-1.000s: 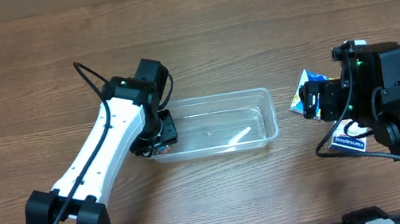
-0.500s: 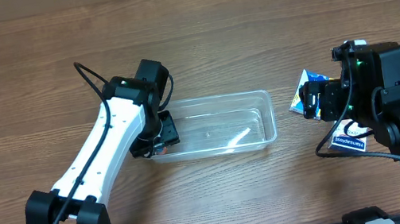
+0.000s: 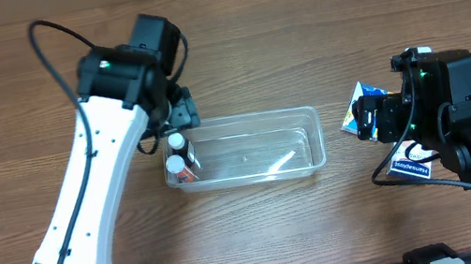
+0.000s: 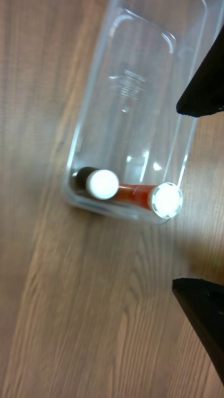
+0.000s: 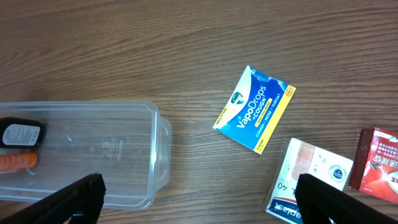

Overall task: Pack container
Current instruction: 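Place the orange tube into the container beside the bottle, then retract the left arm and grasp the blue VapoDrops box with right gripper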

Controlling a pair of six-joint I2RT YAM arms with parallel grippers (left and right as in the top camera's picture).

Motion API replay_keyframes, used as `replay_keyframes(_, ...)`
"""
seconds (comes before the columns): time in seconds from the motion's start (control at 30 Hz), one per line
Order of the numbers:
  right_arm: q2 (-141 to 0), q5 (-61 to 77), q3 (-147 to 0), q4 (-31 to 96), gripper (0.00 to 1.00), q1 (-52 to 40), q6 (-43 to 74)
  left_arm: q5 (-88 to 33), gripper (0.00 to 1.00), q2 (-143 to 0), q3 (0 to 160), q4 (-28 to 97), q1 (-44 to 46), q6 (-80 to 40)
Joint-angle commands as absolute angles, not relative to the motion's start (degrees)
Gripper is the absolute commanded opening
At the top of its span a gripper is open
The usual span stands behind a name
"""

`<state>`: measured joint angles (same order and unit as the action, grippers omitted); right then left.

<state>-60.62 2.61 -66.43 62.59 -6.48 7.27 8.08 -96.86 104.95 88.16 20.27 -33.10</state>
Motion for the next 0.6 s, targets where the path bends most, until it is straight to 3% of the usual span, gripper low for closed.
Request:
replay_keyframes(0.0, -60.6, 2.1, -68.2, 62.3, 1.0, -6.6, 8.1, 12.9, 1.0, -90.3, 108.2, 89.2, 17.7, -33.3)
replay_keyframes(0.17, -65.4, -1.7, -70.0, 62.5, 1.0, -6.6, 12.6, 14.6, 1.0, -82.9, 108.2, 89.5, 8.7, -33.2)
replay_keyframes(0.33, -78.1, -5.5, -75.2, 61.1, 1.0, -6.3, 19.4, 8.8, 1.0, -82.0, 108.1, 88.3, -0.6, -22.4)
replay_keyframes(0.57, -95.9, -2.7, -75.2, 60.1, 1.0, 0.4, 19.0, 5.7, 1.0, -86.2, 108.0, 87.3, -3.4, -17.8)
